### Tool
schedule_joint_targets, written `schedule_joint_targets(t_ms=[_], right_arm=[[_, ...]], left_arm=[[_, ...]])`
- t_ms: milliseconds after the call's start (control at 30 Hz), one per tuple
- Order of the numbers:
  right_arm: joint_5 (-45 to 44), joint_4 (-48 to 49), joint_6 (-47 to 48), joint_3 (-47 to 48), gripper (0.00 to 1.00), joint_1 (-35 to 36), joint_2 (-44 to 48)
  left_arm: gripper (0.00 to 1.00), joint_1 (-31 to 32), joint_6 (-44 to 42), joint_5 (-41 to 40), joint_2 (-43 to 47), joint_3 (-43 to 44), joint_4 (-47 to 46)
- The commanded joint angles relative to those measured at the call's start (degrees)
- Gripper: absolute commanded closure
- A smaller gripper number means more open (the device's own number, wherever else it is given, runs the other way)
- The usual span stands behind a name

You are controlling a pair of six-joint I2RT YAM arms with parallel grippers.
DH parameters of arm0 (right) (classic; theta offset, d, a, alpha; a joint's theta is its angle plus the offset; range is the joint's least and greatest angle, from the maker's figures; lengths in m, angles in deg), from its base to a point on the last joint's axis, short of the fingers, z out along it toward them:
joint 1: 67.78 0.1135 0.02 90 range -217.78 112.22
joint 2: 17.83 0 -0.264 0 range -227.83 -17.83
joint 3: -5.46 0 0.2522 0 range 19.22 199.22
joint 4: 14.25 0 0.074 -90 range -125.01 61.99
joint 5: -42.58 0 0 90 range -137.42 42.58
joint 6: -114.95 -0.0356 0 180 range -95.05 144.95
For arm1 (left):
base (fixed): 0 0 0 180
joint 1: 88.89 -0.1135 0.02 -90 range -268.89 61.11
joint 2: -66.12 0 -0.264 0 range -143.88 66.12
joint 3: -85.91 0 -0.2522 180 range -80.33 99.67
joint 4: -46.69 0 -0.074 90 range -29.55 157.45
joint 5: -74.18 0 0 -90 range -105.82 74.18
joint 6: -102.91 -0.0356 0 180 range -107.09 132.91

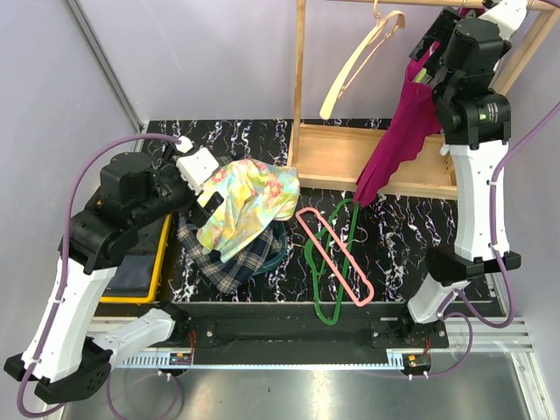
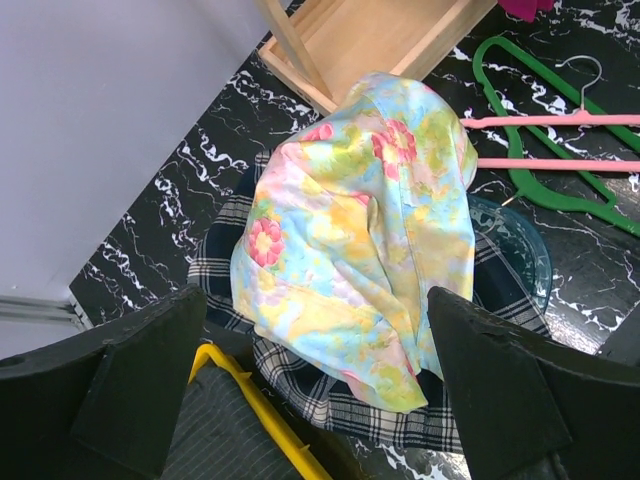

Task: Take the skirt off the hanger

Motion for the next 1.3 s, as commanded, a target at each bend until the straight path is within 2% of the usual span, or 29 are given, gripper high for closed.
schedule_joint_targets(t_ms=[0,167,400,533,567,633,667,767,1100,1267], right_arm=[[0.3,2.5,-0.1,1.8,0.11,-2.3,-1.8],[3.8,3.0,-4.1,2.5,0.12,-6.1,-5.6],[5.5,3.0,-4.6,8.0,0.17,-7.0,-11.2],[6.3,3.0,-5.5,7.6,0.35,-7.6,-11.7],[6.4,2.9,-5.6,7.6,0.49,-7.7,-11.7],[6.4,3.1,-5.4,7.6,0.63,-7.8,-11.6],[6.5,3.1,-5.3,7.5,0.78,-7.8,-11.6],[6.7,3.8,-5.2,7.9,1.00,-7.7,-11.4],[11.2,11.9,-3.3,13.4,1.00,-7.8,-11.6],[15.2,17.8,-0.7,12.2,1.00,-7.7,-8.8]], left_arm=[[0.01,-0.3,1.8,0.0,1.2,0.2,-4.6],[0.01,-0.3,3.2,1.4,1.4,1.2,-5.2],[0.01,-0.2,4.2,2.6,1.0,2.8,-5.2],[0.01,-0.2,4.5,2.3,1.0,2.8,-5.5],[0.01,-0.3,4.4,2.2,1.1,2.8,-5.5],[0.01,-0.3,4.0,2.1,1.1,2.5,-5.5],[0.01,-0.2,3.9,1.9,1.1,2.5,-5.4],[0.01,-0.3,4.1,1.8,1.3,2.1,-5.5],[0.01,-0.3,4.5,2.4,2.5,0.1,-5.8],[0.01,-0.3,5.8,2.9,2.7,-0.2,-5.8]])
